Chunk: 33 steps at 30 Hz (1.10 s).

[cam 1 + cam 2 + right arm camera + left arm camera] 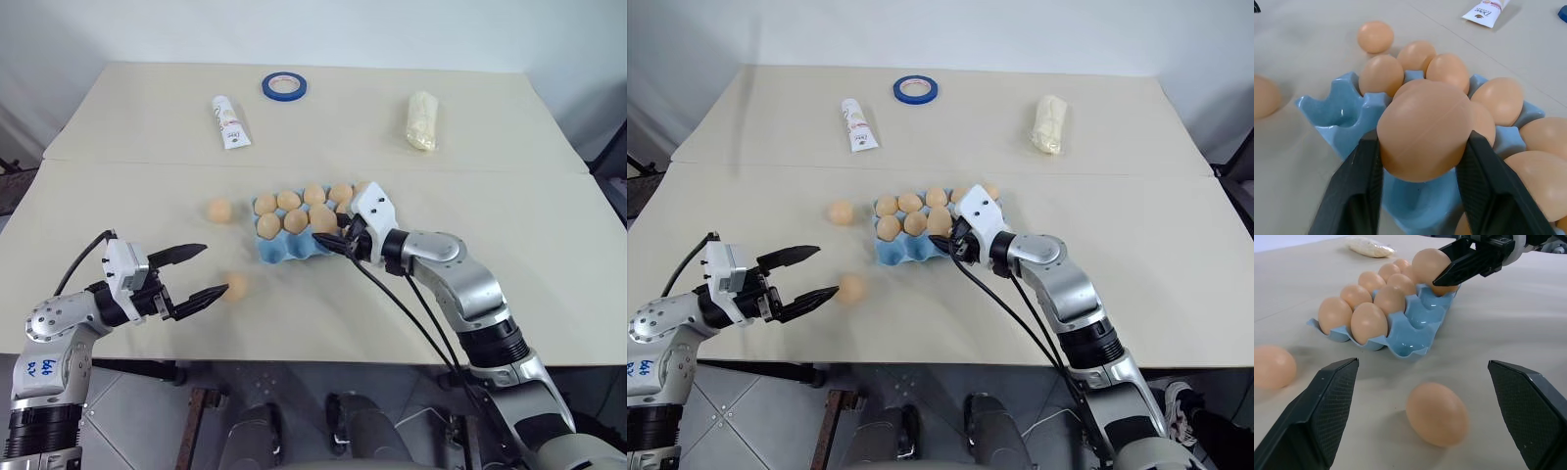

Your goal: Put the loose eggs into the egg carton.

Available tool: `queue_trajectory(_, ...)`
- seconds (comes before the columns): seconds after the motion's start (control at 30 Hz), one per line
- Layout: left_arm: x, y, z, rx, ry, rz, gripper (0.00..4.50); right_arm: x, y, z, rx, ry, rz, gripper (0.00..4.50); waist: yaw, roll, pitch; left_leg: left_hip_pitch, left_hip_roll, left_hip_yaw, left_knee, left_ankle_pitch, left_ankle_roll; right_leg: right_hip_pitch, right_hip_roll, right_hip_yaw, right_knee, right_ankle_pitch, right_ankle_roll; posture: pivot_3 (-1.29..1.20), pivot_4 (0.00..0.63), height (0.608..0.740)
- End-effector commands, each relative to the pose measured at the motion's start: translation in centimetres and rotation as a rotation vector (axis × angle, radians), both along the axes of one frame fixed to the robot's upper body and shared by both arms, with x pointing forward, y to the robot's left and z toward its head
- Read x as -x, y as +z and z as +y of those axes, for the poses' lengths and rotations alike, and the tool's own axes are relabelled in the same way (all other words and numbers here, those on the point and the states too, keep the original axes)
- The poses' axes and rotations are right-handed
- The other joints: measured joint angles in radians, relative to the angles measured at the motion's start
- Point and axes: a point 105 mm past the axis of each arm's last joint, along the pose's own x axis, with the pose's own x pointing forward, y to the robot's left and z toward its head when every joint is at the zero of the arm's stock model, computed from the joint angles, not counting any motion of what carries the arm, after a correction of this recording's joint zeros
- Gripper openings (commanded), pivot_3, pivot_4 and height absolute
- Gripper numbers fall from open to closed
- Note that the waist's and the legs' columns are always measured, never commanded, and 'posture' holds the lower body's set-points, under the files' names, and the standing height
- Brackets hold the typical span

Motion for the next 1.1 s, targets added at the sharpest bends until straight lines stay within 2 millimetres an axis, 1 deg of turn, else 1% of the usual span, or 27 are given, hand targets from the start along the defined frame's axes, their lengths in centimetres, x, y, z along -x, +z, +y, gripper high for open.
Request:
queue_trajectory(0.03,0.3,1.2,0.0,0.007,0.0,-0.06,4.5,0.5,1.7,0.5,-0.005,0.041,-0.065,3.4,0.0,0.0,0.0,0.0,0.0,0.0,0.0,0.0,0.0,0.0,0.0,0.0,0.0,0.0,0.0,0.0,0.15,0.74)
queue_trajectory(0.13,0.3,1.1,0.0,0.008,0.001,-0.057,4.5,0.9,2.2,0.2,-0.003,0.051,-0.075,4.44,0.001,0.0,0.0,0.0,0.0,0.0,0.0,0.0,0.0,0.0,0.0,0.0,0.0,0.0,0.0,0.0,0.15,0.74)
queue_trajectory(0.17,0.4,1.1,0.0,0.008,0.0,-0.056,4.5,0.9,2.3,0.1,-0.002,0.054,-0.077,4.48,0.001,0.0,0.0,0.0,0.0,0.0,0.0,0.0,0.0,0.0,0.0,0.0,0.0,0.0,0.0,0.0,0.15,0.74)
queue_trajectory(0.4,0.2,1.1,0.1,0.009,0.007,-0.057,4.5,2.0,3.3,-0.6,-0.011,0.09,-0.09,4.48,0.001,0.0,0.0,0.0,0.0,0.0,0.0,0.0,0.0,0.0,0.0,0.0,0.0,0.0,0.0,0.0,0.15,0.74)
queue_trajectory(0.53,0.2,1.2,0.5,0.007,0.032,-0.061,4.5,3.6,3.9,-1.9,-0.029,0.141,-0.086,4.48,0.003,0.0,0.0,0.0,0.0,0.0,0.0,0.0,0.0,0.0,0.0,0.0,-0.001,0.0,0.0,0.0,0.15,0.74)
queue_trajectory(0.63,0.3,1.6,1.6,0.01,0.094,-0.07,4.5,5.1,4.2,-4.2,-0.048,0.185,-0.071,4.48,0.005,0.0,0.0,0.0,0.0,0.0,-0.001,0.0,0.0,0.0,0.0,0.0,-0.002,0.0,0.0,0.0,0.15,0.74)
queue_trajectory(0.7,0.5,1.6,2.3,0.007,0.132,-0.07,4.5,6.3,3.8,-5.7,-0.045,0.219,-0.05,4.48,0.006,0.0,0.0,0.0,0.0,-0.001,-0.001,-0.001,0.0,0.001,0.0,0.0,-0.002,0.0,0.0,0.0,0.15,0.74)
queue_trajectory(0.73,0.7,1.6,2.7,0.006,0.152,-0.069,4.5,6.8,3.5,-6.4,-0.039,0.229,-0.04,4.48,0.006,0.0,0.0,0.0,0.0,-0.001,-0.001,-0.001,0.0,0.001,0.0,0.0,-0.003,0.0,0.0,0.0,0.15,0.74)
queue_trajectory(0.8,1.5,1.0,3.9,-0.004,0.205,-0.049,4.5,6.8,1.8,-9.0,0.011,0.185,-0.011,4.48,0.004,0.0,0.0,0.0,0.0,-0.001,-0.001,-0.001,0.001,0.001,0.0,0.0,-0.003,0.0,0.0,0.0,0.15,0.74)
queue_trajectory(0.9,2.4,0.5,4.9,0.002,0.256,-0.024,4.5,7.3,0.5,-11.4,0.015,0.17,0.032,4.48,0.001,0.0,0.0,0.001,0.0,0.0,-0.001,-0.001,0.001,0.002,0.0,0.001,-0.003,0.0,0.0,0.0,0.15,0.74)
queue_trajectory(1.0,2.9,0.1,5.4,0.01,0.287,-0.007,4.5,7.9,0.0,-12.6,-0.003,0.191,0.049,4.48,0.003,0.0,0.0,0.002,0.0,0.0,0.0,-0.001,0.001,0.003,0.0,0.001,-0.002,0.0,0.0,0.0,0.15,0.74)
queue_trajectory(1.1,3.4,-0.3,5.5,-0.002,0.295,0.006,4.5,8.0,-0.3,-13.1,0.009,0.198,0.052,4.48,0.005,0.0,0.0,0.003,0.0,0.0,0.0,-0.002,-0.001,0.004,0.0,0.001,-0.001,0.0,0.0,0.0,0.15,0.74)
